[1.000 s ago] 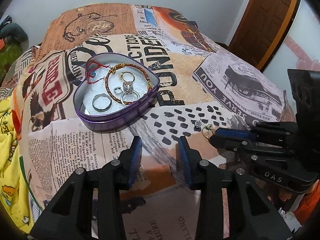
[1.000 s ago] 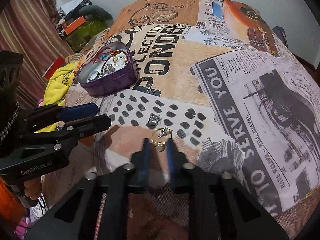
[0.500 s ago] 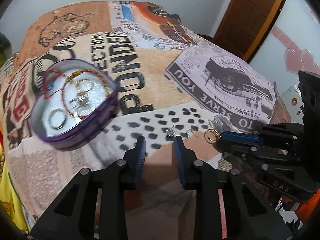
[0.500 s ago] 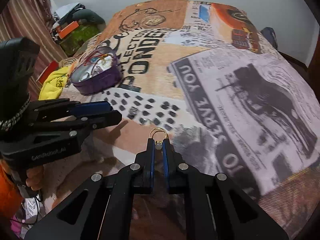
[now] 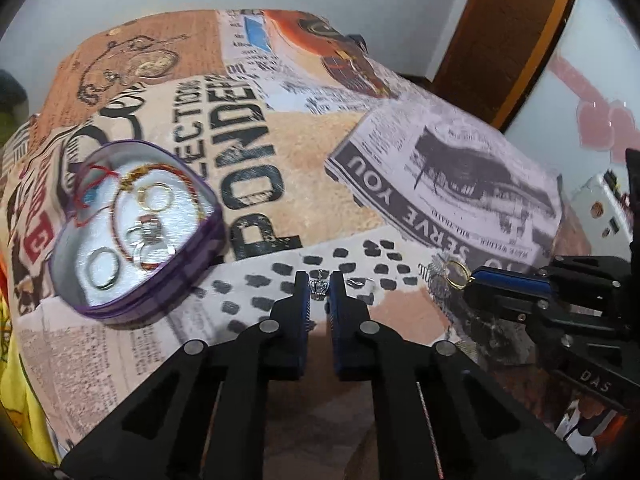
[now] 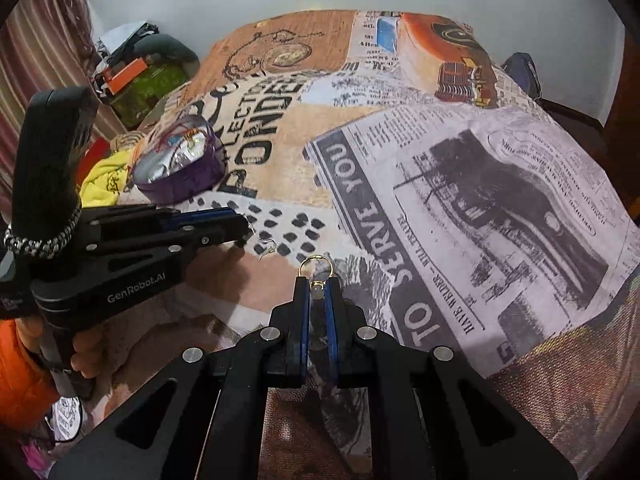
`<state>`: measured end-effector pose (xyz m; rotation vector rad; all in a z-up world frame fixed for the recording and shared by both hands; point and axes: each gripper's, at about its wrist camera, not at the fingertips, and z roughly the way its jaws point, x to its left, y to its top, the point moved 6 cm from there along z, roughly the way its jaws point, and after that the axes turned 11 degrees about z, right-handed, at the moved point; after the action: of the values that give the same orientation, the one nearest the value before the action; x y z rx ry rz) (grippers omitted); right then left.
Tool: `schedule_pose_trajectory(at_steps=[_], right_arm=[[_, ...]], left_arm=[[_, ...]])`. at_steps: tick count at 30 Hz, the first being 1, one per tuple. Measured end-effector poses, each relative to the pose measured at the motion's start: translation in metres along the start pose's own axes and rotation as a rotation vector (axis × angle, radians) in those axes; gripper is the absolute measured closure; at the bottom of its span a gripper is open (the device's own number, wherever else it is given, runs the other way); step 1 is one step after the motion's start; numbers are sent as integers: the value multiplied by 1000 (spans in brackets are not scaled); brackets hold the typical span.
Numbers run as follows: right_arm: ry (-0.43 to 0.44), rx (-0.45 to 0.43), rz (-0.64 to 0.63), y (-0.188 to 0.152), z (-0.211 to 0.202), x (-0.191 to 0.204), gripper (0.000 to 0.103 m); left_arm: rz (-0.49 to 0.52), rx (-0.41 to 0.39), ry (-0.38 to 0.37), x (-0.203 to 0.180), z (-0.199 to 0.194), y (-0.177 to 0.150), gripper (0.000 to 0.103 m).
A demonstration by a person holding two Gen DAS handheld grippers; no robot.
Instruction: Organize jewelry
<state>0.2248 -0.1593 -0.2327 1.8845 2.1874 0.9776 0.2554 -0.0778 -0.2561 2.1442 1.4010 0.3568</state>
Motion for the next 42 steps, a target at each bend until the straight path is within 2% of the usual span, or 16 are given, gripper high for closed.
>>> schedule_pose_trajectory(at_steps=[6, 13, 29, 35, 42], right_arm=[[16, -42, -13, 12, -11, 10, 96], [41, -98, -38, 27, -25, 32, 96], [142, -181, -146, 59, -35, 108, 96], [162, -202, -158, 74, -29, 121, 96], [161, -180, -162, 81, -9, 124, 96]], left_arm=[[-36, -63, 29, 16, -32, 5, 95], [-51, -142, 95, 34, -74, 14, 95], [-84, -269, 237, 84, -143, 26, 95], [-96, -286, 257, 97, -146, 28, 95], [-114, -261, 222, 107, -126, 23, 95]])
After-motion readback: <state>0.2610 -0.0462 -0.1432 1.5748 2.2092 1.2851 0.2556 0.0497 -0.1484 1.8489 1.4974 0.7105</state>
